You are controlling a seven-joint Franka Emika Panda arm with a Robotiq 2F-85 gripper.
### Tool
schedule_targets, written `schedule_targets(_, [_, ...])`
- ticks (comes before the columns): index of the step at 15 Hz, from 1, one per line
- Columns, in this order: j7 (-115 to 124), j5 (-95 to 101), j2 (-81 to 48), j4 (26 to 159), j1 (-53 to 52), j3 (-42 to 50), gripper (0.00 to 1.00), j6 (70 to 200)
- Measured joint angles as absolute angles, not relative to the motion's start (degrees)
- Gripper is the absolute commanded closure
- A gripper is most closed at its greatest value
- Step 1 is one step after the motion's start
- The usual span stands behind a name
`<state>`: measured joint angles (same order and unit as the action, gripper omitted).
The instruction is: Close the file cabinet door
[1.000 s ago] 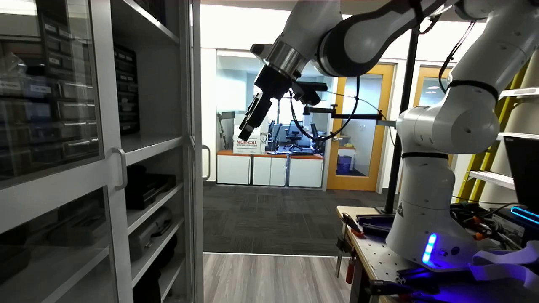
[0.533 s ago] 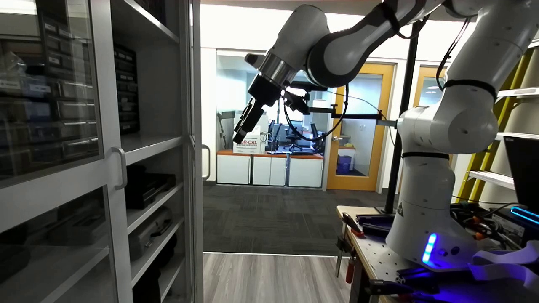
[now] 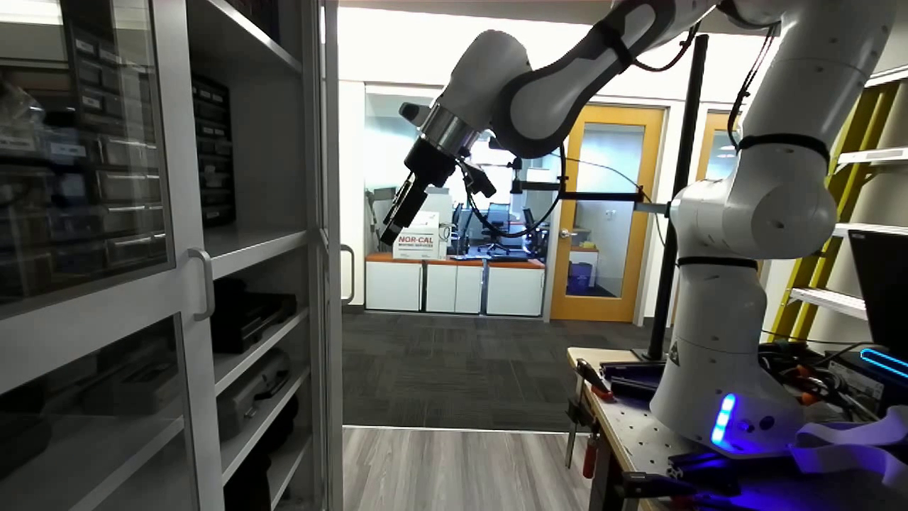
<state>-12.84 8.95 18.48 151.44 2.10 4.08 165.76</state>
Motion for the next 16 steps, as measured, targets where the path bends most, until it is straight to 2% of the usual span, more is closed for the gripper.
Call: schedule_targets(16, [-13.1, 8.9, 16.8, 151.1, 2.0, 4.9, 0.00, 166.2])
